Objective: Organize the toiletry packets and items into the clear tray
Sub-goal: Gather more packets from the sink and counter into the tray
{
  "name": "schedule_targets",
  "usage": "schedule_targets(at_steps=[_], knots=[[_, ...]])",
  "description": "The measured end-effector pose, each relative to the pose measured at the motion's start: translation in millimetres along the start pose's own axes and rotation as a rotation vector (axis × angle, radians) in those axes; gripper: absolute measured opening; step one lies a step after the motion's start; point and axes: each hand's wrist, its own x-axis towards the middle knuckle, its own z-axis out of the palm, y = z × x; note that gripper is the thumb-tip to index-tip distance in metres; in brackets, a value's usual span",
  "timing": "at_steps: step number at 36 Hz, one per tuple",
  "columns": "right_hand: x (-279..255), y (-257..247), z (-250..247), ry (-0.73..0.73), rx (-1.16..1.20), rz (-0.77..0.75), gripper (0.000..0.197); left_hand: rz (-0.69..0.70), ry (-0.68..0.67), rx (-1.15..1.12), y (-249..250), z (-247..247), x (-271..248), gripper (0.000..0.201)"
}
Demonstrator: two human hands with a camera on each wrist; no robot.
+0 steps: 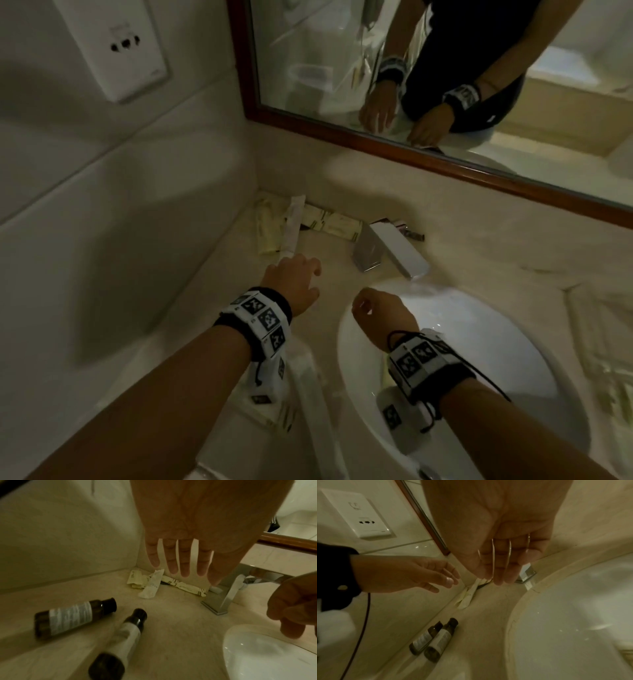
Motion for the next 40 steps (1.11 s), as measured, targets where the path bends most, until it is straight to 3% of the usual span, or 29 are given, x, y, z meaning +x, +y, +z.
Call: schedule_targets(at_steps=[3, 10, 15, 22, 31, 37, 40], knots=[[16, -12, -2, 0.021, 0.035, 0.003, 0.015, 0.011, -0.021, -0.003, -12, -11, 19, 0.038], [56, -40, 2, 0.020, -0.008, 0.000, 0.042, -0.001, -0.083, 0.039, -24, -30, 70, 0.048], [94, -58, 6, -0.036, -0.038, 0.036, 0.061, 0.023, -0.095, 0.040, -30, -25, 106, 0.040], [148, -64, 14, -0.095, -0.022, 0.075, 0.073, 0.030, -0.293, -0.009, -45, 1, 160, 0.066], [203, -62, 25, -0.073, -0.038, 0.201, 0.078, 0.126, -0.075, 0.183, -73, 18, 200, 0.067], [222, -58, 24, -0.079, -0.111, 0.216, 0.082, 0.058, -0.098, 0.199, -82, 13, 215, 0.069], [228, -59, 30, -0.013, -0.138, 0.250, 0.067, 0.063, -0.087, 0.232, -81, 12, 216, 0.071]])
